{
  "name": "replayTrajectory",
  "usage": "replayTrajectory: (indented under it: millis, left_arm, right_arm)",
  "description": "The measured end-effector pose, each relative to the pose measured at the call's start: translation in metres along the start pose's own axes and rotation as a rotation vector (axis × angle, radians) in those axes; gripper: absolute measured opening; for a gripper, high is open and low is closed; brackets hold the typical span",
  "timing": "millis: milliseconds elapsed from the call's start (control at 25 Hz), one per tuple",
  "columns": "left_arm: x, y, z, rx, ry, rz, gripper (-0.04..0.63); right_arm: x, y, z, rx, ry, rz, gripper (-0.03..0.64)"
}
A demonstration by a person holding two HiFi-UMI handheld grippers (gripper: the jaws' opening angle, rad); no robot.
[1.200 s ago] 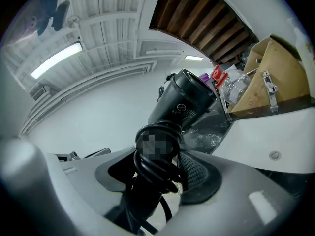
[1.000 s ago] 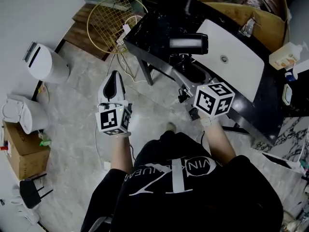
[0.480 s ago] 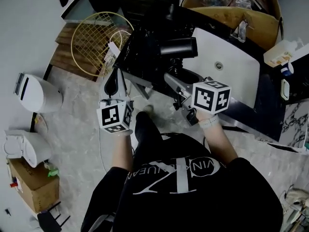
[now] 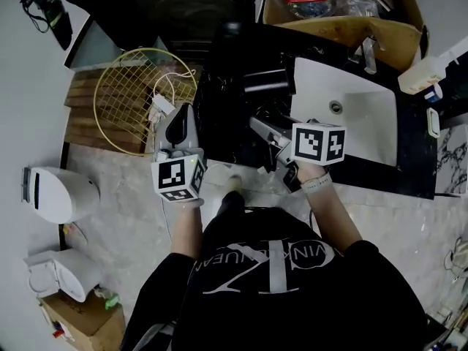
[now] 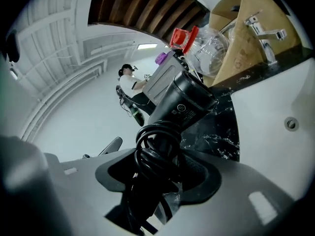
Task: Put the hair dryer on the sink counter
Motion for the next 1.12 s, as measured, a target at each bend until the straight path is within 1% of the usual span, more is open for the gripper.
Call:
replayTrajectory:
  millis: [120,280,440,560,840,1120]
  left_arm:
    - [-0.005,-0.017,-0.012,-0.045,0.008,-0.033,0.000]
    - [-0.007,-0.037,-0.019,-0.100,0.012,-0.064,0.000]
    - [-0.009,-0.053,-0.026,-0.148,0.001,-0.102,0.000]
    - [-0.012,-0.060,-0.034,-0.165,-0.022,-0.130,0.000]
    - [-0.019,-0.076,-0.039,-0.226,-0.008,-0.171,0.000]
    - [-0.024,-0.092,-0.044,-0.254,0.001,-0.193,0.000]
  right_arm:
    - [0.003,-0.023,0.006,-0.041,-0.048,-0.002,0.265]
    - [0.008,-0.049,0.013,-0.070,-0.090,-0.008,0.265]
    - [0.015,-0.070,0.020,-0.108,-0.125,-0.011,0.265]
    - [0.020,-0.085,0.024,-0.129,-0.142,-0.015,0.265]
    - [0.031,-0.113,0.035,-0.170,-0.195,-0.017,0.265]
    - [0.035,-0.135,0.042,-0.159,-0.197,-0.055,0.267]
Point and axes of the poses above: the fingertips, and each gripper's own axes: y backward along the fingers, z to its right, x out of its top, the point moved 2 cm from there along y, backward along the fingers, and after that the axes turned 15 degrees about y, right-handed, at the moved point
